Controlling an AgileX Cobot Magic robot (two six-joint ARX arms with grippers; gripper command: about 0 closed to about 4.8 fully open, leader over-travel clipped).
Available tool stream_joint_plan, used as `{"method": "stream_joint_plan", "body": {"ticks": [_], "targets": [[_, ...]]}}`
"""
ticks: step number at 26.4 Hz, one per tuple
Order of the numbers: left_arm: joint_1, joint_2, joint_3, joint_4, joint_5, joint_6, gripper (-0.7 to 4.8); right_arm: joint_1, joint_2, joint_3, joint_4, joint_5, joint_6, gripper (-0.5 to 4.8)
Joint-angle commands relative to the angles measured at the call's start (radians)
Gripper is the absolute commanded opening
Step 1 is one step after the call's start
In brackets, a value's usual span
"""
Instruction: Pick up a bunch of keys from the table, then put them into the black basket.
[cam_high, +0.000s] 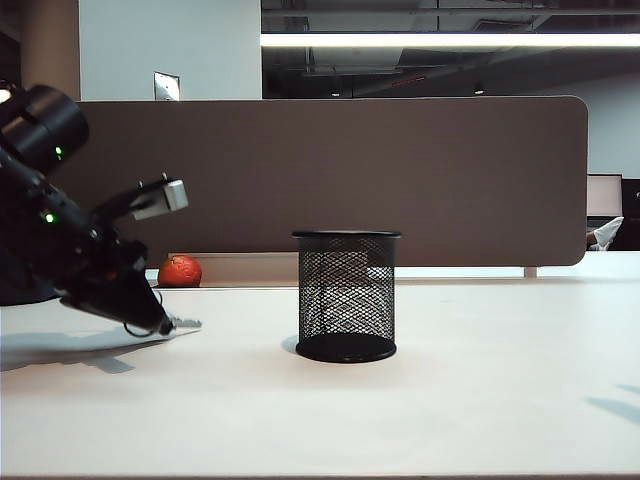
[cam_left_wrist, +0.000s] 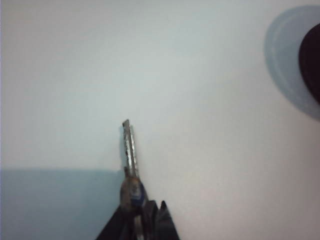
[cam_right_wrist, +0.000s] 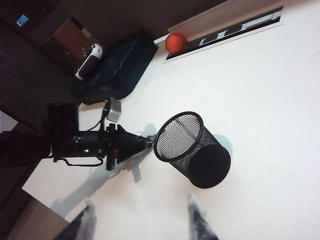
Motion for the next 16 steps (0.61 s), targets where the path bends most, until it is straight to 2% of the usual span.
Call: {"method": "stream_joint_plan", "body": {"ticks": [1, 6, 10, 14, 16], "targets": [[-0.002, -0.061, 0.003, 0.012, 0.01, 0.0, -0.06, 0.002, -0.001, 0.007, 0.016, -0.001, 0.001, 2.41], [-0.003, -0.198, 0.003, 0.016, 0.177, -0.04, -0.06, 0.002, -0.001, 0.007, 0.016, -0.005, 0.001, 2.41], [-0.003, -0.293, 0.003, 0.024, 0.26, -0.045, -0.06, 0.002, -0.001, 0.007, 0.016, -0.006, 0.001, 2.41], [-0.013, -0.331, 0.011, 0.052, 0.32, -0.104, -0.06, 0.002, -0.001, 0.007, 0.016, -0.009, 0.001, 2.41], [-0.035, -0.33, 0.025, 0.053, 0.319, -0.119, -0.06, 0.002, -0.001, 0.007, 0.016, -0.009, 0.001, 2.41]]}}
